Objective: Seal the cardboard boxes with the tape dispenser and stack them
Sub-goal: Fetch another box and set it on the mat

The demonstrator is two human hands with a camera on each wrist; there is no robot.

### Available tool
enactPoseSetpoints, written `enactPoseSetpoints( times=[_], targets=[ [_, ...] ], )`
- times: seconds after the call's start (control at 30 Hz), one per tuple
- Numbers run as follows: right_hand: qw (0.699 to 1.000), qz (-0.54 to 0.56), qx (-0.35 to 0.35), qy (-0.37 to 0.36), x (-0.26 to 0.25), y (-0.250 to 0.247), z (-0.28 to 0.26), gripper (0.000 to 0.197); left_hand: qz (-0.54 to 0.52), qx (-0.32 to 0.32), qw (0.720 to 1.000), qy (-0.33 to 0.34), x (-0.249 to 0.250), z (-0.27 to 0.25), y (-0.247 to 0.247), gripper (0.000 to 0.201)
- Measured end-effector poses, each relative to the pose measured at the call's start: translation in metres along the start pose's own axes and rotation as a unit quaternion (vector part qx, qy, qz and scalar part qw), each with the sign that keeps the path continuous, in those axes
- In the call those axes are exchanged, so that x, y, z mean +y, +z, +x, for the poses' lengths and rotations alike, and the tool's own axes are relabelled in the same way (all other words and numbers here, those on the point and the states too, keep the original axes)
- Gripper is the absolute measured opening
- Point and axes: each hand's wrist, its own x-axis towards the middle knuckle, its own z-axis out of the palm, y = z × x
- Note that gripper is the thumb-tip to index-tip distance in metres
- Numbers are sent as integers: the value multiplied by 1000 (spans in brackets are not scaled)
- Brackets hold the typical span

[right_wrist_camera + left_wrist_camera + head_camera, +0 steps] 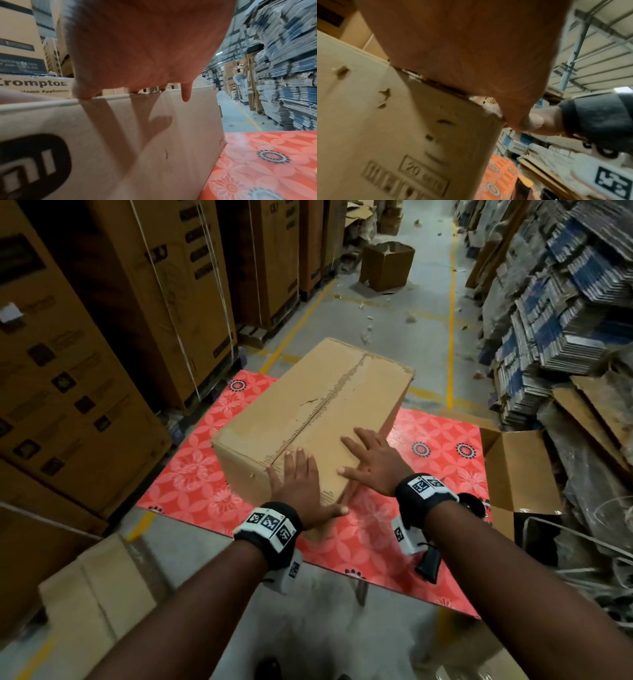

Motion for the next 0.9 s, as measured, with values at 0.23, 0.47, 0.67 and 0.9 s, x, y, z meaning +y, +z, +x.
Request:
enactPoseSetpoints(
  times=[0.23,0.47,0.67,0.9],
  targets=[
    [998,2,55,21,-43,18,-9,87,11,64,996,60,-55,-7,3,117],
    [988,-76,122,-50,-83,36,-16,67,-13,-12,999,50,-133,-29,-19,118],
    [994,-81,58,47,5,7,9,103,-44,44,996,-69,-80,-30,8,113],
    [986,-115,76,97,42,3,15,102,-38,94,994,-34,-101,-22,11,109]
  ],
)
